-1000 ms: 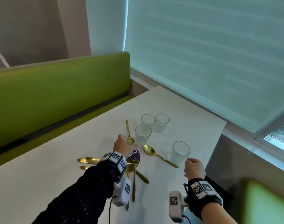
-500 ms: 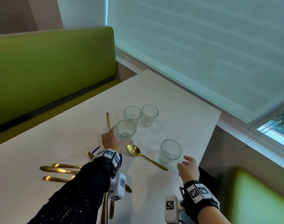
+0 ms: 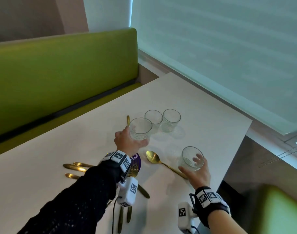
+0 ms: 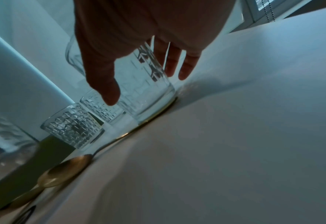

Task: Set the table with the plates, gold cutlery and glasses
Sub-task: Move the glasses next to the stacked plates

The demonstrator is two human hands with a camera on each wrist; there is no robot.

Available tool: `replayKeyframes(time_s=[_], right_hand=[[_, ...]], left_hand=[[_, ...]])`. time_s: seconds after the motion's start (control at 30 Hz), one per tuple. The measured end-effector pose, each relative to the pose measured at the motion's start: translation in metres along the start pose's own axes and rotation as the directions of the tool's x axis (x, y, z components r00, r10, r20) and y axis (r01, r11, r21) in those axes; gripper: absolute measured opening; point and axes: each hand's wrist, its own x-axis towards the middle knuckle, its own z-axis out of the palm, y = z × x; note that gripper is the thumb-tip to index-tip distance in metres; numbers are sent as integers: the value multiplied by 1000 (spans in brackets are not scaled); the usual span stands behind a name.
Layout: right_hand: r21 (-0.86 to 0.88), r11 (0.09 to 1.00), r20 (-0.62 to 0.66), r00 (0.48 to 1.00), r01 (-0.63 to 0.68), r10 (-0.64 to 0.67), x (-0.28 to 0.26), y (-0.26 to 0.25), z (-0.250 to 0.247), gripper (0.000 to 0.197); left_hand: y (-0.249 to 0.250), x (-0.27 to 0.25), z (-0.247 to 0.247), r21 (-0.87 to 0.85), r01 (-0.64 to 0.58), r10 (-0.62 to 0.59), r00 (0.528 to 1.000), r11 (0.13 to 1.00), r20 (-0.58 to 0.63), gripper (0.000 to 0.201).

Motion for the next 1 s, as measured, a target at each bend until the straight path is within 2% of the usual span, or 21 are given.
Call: replayKeyframes(time_s=[0.1,0.2,0.27,0.33,0.47,0.6,0.67,0.77,1.0], right_hand=[[-21,1000,-41,999,-3,2,-2,-7,1,77],[28,1000,-92,996,6,-3,-16,-23,3,74],[56,997,-93,995,47,-42,-32,-38,6,73],[62,992,-41,994,106,-104,-59,-57,12,74],[88,974,81,973,207,-214,-134,-89,34,77],[123,964,236,936,237,-260,-217,-108,64,71],[113,956,322,900,271,-293,-259,-110,84,77],[85,928,453,815,363,-361,-319,-105,115,78],[38,876,671,637,481,-379,-435,-83,190,82]], left_hand=[[-5,-14,-21,-41,2,-4,999,999,-34,88],[-19,-33,-48,-90,-18,11,997,996,-76,80],[-32,-51,-68,-146,-18,4,995,989,-98,87],[-47,-72,-91,-210,-29,1,991,977,-134,90],[-89,-121,-144,-237,-59,5,975,970,-223,75],[-141,-181,-199,-249,-26,-52,952,968,-302,73],[-173,-211,-224,-262,7,-96,939,965,-330,73],[-219,-255,-260,-275,58,-161,915,960,-369,76],[-310,-338,-311,-338,179,-337,799,924,-498,78]])
